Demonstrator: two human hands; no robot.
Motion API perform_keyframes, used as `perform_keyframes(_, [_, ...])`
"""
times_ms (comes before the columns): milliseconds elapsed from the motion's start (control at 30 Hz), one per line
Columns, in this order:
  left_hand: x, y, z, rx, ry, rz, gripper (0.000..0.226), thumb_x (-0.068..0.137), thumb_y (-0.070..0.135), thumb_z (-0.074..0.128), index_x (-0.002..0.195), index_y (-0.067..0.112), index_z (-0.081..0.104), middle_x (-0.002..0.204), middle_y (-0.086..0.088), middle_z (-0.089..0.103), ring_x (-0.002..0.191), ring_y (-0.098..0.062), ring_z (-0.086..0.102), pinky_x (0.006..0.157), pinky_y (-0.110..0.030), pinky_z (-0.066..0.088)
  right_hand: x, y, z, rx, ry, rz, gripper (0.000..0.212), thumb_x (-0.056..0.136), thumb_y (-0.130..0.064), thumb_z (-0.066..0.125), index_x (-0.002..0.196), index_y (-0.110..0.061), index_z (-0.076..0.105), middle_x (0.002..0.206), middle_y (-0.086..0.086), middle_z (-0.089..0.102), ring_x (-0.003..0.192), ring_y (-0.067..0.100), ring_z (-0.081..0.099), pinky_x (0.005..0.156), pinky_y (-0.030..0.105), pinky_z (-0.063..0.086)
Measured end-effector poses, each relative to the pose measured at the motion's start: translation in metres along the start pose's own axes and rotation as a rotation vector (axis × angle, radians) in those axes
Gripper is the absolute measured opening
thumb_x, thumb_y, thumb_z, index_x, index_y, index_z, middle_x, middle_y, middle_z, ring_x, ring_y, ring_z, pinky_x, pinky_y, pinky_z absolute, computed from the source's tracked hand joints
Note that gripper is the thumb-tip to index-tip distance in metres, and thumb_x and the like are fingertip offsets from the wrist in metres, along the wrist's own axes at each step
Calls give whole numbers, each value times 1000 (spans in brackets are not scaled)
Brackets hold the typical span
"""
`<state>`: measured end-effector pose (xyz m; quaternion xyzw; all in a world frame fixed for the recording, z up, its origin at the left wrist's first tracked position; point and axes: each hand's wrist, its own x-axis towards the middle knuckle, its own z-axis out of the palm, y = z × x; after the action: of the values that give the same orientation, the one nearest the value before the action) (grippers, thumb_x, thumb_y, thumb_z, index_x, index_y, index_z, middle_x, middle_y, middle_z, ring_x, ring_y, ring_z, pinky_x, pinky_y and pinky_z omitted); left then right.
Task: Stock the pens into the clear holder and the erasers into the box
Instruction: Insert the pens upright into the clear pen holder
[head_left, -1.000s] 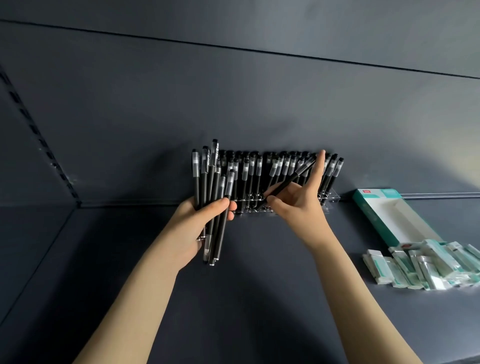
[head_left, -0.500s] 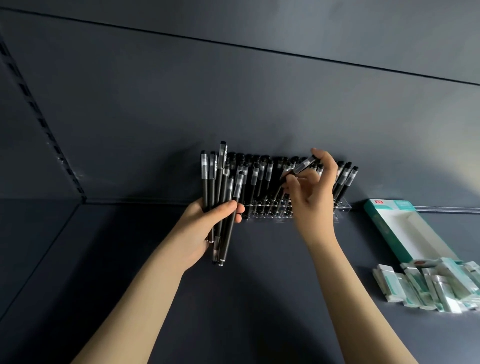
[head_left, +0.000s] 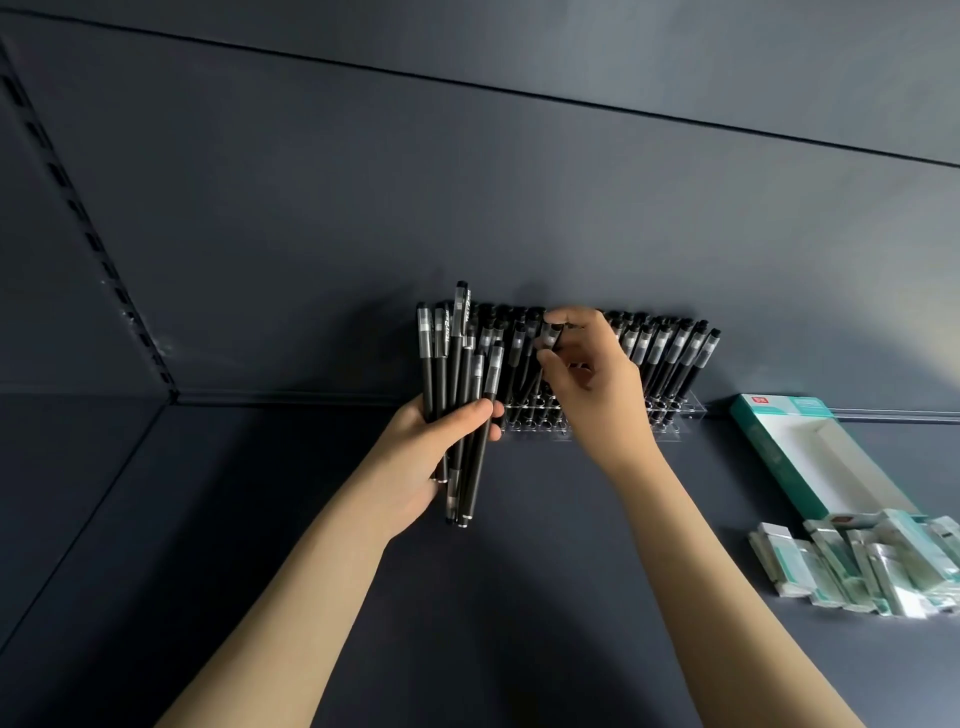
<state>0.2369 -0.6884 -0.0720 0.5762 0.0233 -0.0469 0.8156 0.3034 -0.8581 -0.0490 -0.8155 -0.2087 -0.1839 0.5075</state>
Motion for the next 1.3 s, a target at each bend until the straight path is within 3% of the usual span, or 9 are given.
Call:
perform_keyframes(367, [0, 0, -1, -4, 7, 10, 10, 91, 19, 63, 95, 12, 69, 88, -2, 72, 78, -12, 66, 69, -24, 51, 11, 9, 1, -192, -30, -48, 36, 88, 3, 63, 118, -18, 65, 89, -9, 64, 82, 2, 61, 74, 6, 45])
perform_keyframes(500, [-2, 1, 0, -24, 5, 10, 12, 93, 15, 61, 103, 10, 66, 89, 0, 72, 73, -12, 66, 66, -23, 52, 9, 5, 0, -251, 47, -132, 42, 87, -2, 69, 126, -16, 65, 106, -2, 57, 80, 5, 60, 76, 8, 46])
perform_keyframes(600, [-3, 2, 0, -39, 3, 7, 17, 91, 15, 62, 107, 9, 65, 89, -3, 72, 71, -13, 65, 62, -22, 51, -1, -5, -4, -120, 68, -47, 32, 91, -13, 68, 122, -18, 66, 95, -5, 59, 73, 5, 56, 68, 14, 46])
perform_keyframes(700, [-4, 2, 3, -30, -2, -2, 19, 89, 17, 64, 107, 10, 65, 88, -4, 73, 69, -14, 64, 62, -25, 48, -14, -18, -8, 145, -129, 202, 18, 92, -22, 67, 109, -17, 69, 81, -7, 64, 70, 4, 56, 63, 24, 48])
perform_keyframes(800, [-5, 1, 7, -1, -18, -2, 14, 89, 16, 64, 102, 14, 68, 87, -3, 74, 69, -13, 66, 61, -23, 50, -23, -23, -6, 408, -178, 369, 10, 92, -13, 66, 102, -14, 67, 80, -5, 68, 76, 8, 62, 71, 22, 53])
perform_keyframes(900, [-5, -1, 8, 15, 4, -3, 12, 91, 16, 64, 102, 13, 68, 92, -6, 75, 71, -16, 68, 60, -23, 50, -21, -23, -9, 625, -76, 406, 12, 92, -3, 62, 100, -12, 64, 81, 0, 67, 76, 13, 64, 73, 24, 54])
perform_keyframes(1000, [-2, -4, 4, 49, 95, -18, 12, 91, 14, 65, 103, 11, 66, 93, -7, 75, 72, -16, 70, 61, -26, 49, -11, -19, -24, 696, 188, 341, 23, 94, 4, 57, 104, -17, 59, 80, 1, 63, 75, 14, 62, 76, 28, 55])
perform_keyframes(1100, [0, -5, 0, 80, 120, -28, 13, 91, 12, 66, 103, 11, 66, 91, -3, 76, 72, -13, 70, 62, -27, 49, -4, -17, -43, 546, 342, 182, 26, 95, 4, 55, 106, -19, 53, 85, 7, 58, 77, 19, 60, 79, 32, 54])
perform_keyframes(1300, [-1, -3, 1, 52, 87, -4, 14, 91, 12, 65, 103, 5, 65, 94, -8, 76, 71, -13, 68, 60, -26, 50, -1, -11, -39, 133, 276, 5, 27, 94, -10, 58, 106, -34, 52, 95, -8, 62, 82, 24, 64, 73, 30, 50])
